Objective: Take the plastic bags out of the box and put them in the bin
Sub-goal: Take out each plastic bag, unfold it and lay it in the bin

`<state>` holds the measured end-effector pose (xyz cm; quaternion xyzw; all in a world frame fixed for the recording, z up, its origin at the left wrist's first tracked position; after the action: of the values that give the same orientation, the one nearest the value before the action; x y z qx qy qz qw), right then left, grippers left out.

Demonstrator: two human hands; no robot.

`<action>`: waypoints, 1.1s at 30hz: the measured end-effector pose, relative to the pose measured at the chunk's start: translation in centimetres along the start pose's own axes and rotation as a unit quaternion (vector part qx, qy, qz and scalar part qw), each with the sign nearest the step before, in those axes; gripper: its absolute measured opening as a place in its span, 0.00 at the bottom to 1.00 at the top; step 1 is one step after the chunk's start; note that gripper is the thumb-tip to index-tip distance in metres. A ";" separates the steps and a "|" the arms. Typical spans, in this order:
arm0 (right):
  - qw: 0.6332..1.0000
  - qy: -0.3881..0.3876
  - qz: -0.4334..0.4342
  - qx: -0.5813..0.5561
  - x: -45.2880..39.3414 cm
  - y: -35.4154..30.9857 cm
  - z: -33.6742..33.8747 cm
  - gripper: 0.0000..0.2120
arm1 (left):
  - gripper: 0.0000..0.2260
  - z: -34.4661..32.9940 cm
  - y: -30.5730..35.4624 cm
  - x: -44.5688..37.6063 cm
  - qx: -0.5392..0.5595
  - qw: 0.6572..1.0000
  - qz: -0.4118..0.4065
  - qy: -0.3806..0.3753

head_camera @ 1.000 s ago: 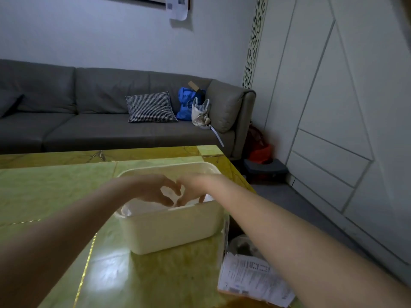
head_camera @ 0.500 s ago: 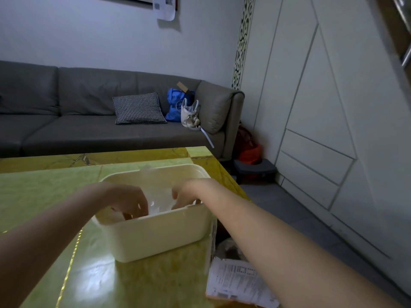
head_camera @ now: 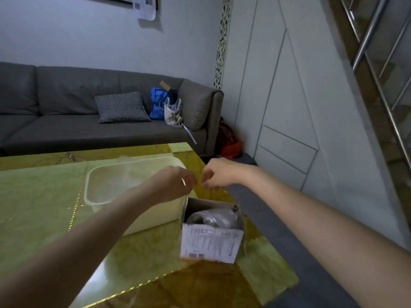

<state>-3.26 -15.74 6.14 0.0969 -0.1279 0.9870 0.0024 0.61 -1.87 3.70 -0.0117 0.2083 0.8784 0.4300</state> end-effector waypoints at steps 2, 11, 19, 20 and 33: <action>1.000 -0.011 -0.028 -0.005 1.4 1.4 -0.5 0.08 | 0.11 -1.9 1.1 0.2 0.003 0.999 -0.018 -0.043; 0.992 0.008 -0.094 0.080 4.0 0.9 -5.8 0.05 | 0.15 -6.7 2.2 1.0 -0.141 0.984 0.005 -0.108; 0.984 0.092 -0.133 -0.081 3.2 0.2 -6.1 0.09 | 0.15 -7.1 1.6 1.1 -0.117 0.992 0.029 -0.039; 0.980 0.090 -0.138 -0.112 3.2 0.3 -5.9 0.12 | 0.15 -7.0 1.5 1.1 -0.095 0.994 0.031 -0.032; 0.883 0.060 -0.146 -0.442 3.4 0.9 -4.9 0.26 | 0.16 -5.8 1.7 1.3 0.152 0.981 0.124 -0.006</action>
<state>-7.58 -15.46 1.95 0.0438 -0.5348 0.8207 0.1963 -2.40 -3.98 -1.24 0.0850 0.3369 0.8828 0.3161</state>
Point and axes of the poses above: each hand's wrist, its own x-axis away from the middle knuckle, its own z-axis out of the back of the hand, y = z × x, the point moved 2 cm from there along -x, towards the middle knuckle, and after that the axes turned 2 degrees about x, right-handed, at the moved point
